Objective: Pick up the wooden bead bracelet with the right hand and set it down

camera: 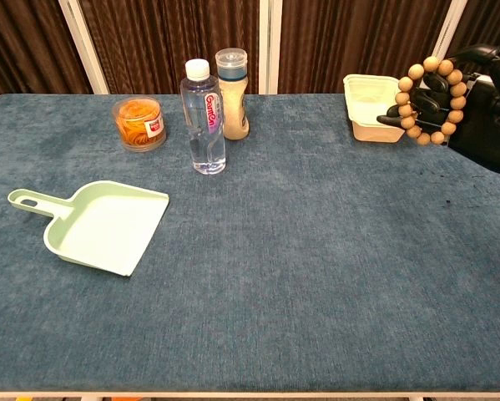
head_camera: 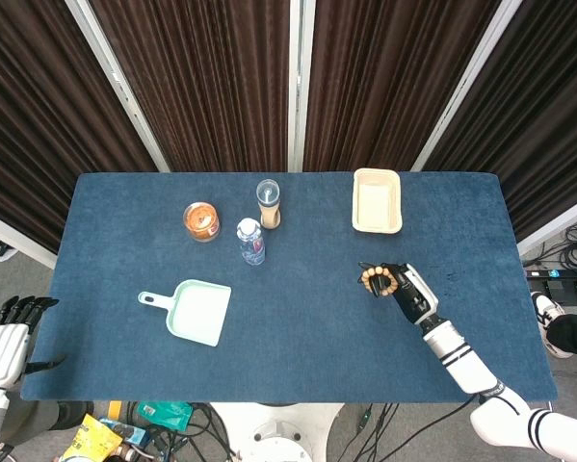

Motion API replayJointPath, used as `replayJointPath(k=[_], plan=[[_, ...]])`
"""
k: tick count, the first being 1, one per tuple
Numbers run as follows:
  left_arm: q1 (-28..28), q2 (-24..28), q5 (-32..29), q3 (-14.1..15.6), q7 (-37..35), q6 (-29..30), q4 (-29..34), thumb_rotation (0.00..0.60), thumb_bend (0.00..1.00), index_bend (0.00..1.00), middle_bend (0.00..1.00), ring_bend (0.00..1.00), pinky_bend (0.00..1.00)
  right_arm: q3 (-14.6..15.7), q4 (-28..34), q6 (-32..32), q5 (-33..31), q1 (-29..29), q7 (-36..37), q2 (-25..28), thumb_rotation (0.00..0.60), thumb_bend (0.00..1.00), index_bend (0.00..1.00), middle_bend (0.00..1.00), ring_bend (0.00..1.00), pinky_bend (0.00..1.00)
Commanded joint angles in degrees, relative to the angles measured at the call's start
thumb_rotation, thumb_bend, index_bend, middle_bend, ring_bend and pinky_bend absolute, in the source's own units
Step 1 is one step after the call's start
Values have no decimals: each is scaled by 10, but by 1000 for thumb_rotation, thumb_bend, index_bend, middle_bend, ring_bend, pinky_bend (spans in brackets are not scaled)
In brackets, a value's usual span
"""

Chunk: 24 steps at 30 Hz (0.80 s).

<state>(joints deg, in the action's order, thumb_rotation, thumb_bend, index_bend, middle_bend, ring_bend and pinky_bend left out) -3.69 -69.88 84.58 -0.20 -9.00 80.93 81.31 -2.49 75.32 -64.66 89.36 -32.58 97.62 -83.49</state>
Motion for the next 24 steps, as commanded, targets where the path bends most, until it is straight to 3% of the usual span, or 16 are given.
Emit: replayJointPath(k=[1,5,10,18,19,23,24], plan=[[-2,1,0,-1,2,-1,4,600,0,186,158,91,62,-1,0,-1,0,1,0,2,215,950,671,711,410,116],[-2,1,-1,-2,2,-2,5,600,0,186,158,91,62,-2,3,-5,0,3,0,5,217,1000,607,677,388,116],[-1,1,-1,-1,0,0,4,600,0,186,158,91,62,-3,4,-12,2,6,4,8,164,1000,531,625,354,116],[-1,-2,2,0,-5,1,-3,600,0,186,159,91,62,2,1,-21,13,8,5,14,119,986,496,587,335,116],[-1,-2,2,0,-5,1,-3,600,0,186,159,91,62,2,1,-20,13,8,7,14,114,903,488,586,334,116],[-1,-2,3,0,-5,2,-3,600,0,186,158,91,62,3,1,-19,13,7,13,16,102,234,480,586,332,89],[-1,-1,3,0,-5,2,-3,600,0,186,158,91,62,3,1,-19,14,6,16,16,99,152,479,587,332,82]])
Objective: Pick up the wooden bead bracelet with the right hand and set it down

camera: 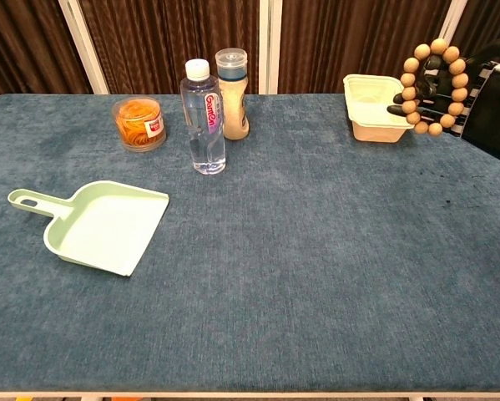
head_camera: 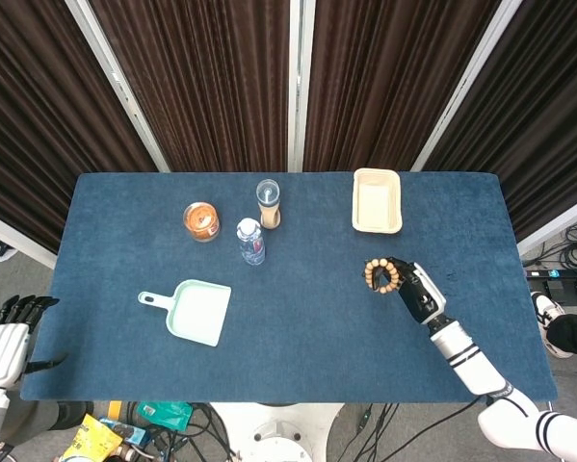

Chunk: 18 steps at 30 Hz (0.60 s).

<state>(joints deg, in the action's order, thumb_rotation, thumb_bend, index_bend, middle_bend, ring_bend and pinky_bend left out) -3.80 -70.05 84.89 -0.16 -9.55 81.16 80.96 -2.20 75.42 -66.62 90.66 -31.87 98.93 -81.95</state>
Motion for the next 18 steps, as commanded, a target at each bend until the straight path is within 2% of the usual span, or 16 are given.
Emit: replayJointPath(k=[1,6,9,11,13,14,18], plan=[[0,1,0,0,1,1,2,600,0,186,158,91,62,1,-1,1,2,-1,2,1,96,99,478,588,332,77],[0,4,-1,-1,7,2,8,600,0,186,158,91,62,3,-4,-1,5,-2,0,0,95,77,499,607,333,72],[1,6,-2,0,9,1,10,600,0,185,158,91,62,3,-6,-3,5,-2,-2,0,105,191,509,608,333,71],[1,5,-2,1,10,1,10,600,0,186,158,91,62,4,-7,-5,5,0,-3,0,161,327,531,609,333,71],[1,5,-2,0,11,0,10,600,0,186,159,91,62,4,-8,-8,6,1,-5,1,234,386,563,614,333,71],[0,5,-2,0,12,0,12,600,0,186,159,91,62,4,-8,-9,5,2,-5,1,268,399,583,619,333,72],[-2,7,-4,-3,17,-1,17,600,0,186,158,91,62,3,-7,-11,-1,5,-7,1,330,402,636,631,333,73]])
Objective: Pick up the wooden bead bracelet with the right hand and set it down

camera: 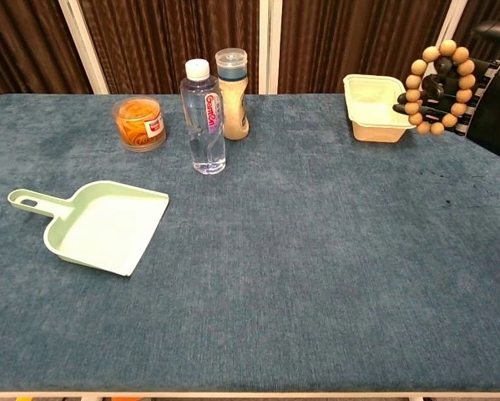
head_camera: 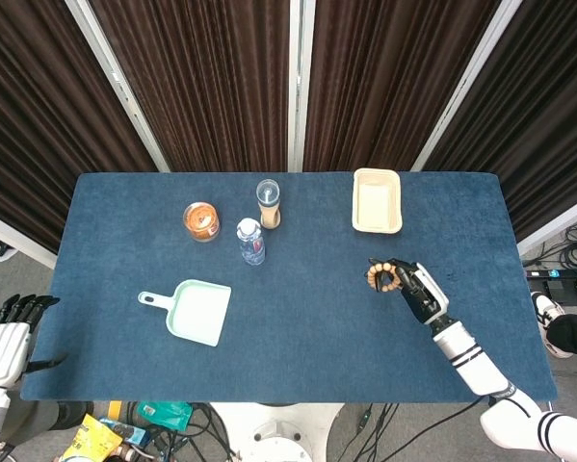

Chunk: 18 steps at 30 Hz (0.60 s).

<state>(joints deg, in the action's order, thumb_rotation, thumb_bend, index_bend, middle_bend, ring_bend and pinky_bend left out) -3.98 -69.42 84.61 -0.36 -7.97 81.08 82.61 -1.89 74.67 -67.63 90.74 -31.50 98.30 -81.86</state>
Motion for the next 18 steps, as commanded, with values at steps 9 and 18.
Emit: replayJointPath(k=[9,18], plan=[[0,-1,-3,0,0,-2,0,600,0,186,158,91,62,-1,1,-2,-5,5,-3,-2,367,402,686,644,340,73],[-1,-2,-3,0,-1,-4,-2,600,0,186,159,91,62,-4,1,1,-7,5,-5,-3,367,623,694,644,340,73]])
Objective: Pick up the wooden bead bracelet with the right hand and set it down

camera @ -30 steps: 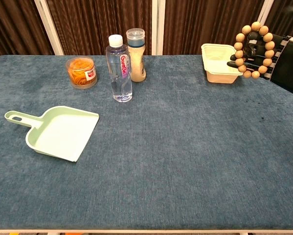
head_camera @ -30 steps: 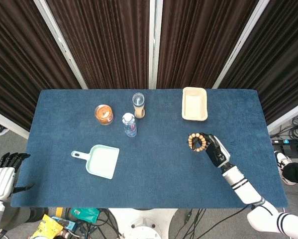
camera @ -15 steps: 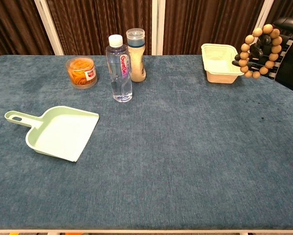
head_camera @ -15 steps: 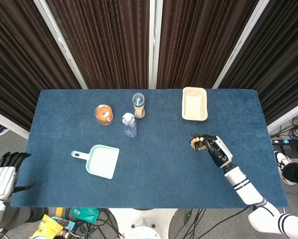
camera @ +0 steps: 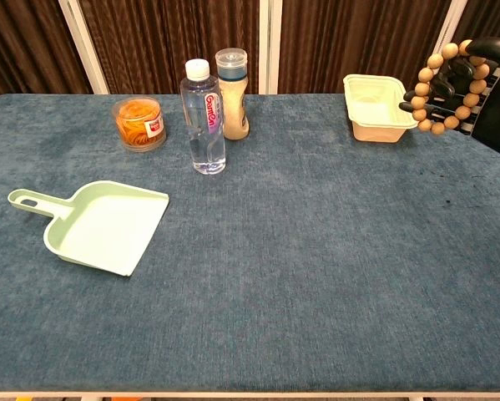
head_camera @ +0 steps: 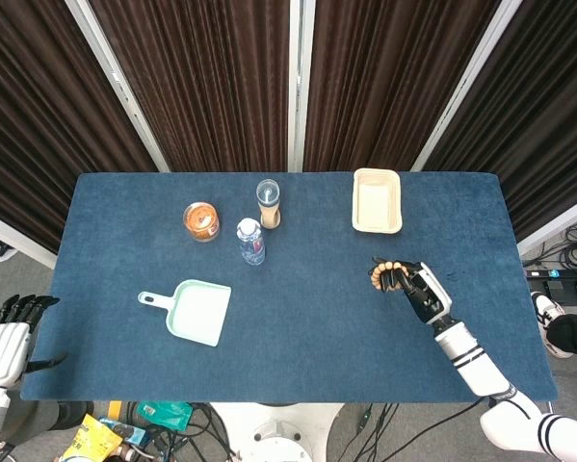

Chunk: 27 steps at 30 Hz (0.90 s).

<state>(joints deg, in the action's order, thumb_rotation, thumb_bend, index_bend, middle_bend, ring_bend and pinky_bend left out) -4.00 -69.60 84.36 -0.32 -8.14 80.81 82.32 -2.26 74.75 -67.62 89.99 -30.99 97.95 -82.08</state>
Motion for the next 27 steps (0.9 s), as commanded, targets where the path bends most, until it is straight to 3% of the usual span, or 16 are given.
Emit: replayJointPath(k=[1,4,7,9,11,14,15,18,20,27], plan=[[0,1,-1,0,1,-1,1,600,0,186,159,91,62,0,0,1,1,-1,-3,0,367,653,691,644,340,73],[0,1,-1,0,2,-1,2,600,0,186,158,91,62,0,0,2,3,-2,-8,-1,365,717,667,644,340,74],[0,1,-2,0,2,-1,2,600,0,186,158,91,62,0,-3,5,4,-4,-17,-3,349,721,620,644,339,73],[0,0,-3,0,2,-2,1,600,0,186,158,91,62,0,-3,9,3,-6,-20,-3,331,623,595,642,336,65],[0,0,-3,0,2,-3,1,600,0,186,158,91,62,0,-2,14,2,-8,-23,-2,312,404,584,639,333,50],[-1,0,-4,0,2,-5,1,600,0,186,158,91,62,-1,1,21,-2,-10,-20,-1,293,306,581,640,333,31],[-1,0,-4,0,2,-6,1,600,0,186,158,91,62,-1,2,23,-2,-11,-19,-1,267,304,580,640,333,24],[-2,0,-6,0,2,-8,1,600,0,186,158,91,62,-1,3,26,0,-14,-11,0,107,325,580,639,328,3],[-3,0,-7,0,3,-10,0,600,0,185,159,91,62,0,1,27,2,-15,-5,0,52,357,580,639,323,0],[-2,-1,-7,-1,0,-8,-1,600,0,186,159,91,62,0,0,30,-1,-16,-15,-1,46,595,580,639,323,0]])
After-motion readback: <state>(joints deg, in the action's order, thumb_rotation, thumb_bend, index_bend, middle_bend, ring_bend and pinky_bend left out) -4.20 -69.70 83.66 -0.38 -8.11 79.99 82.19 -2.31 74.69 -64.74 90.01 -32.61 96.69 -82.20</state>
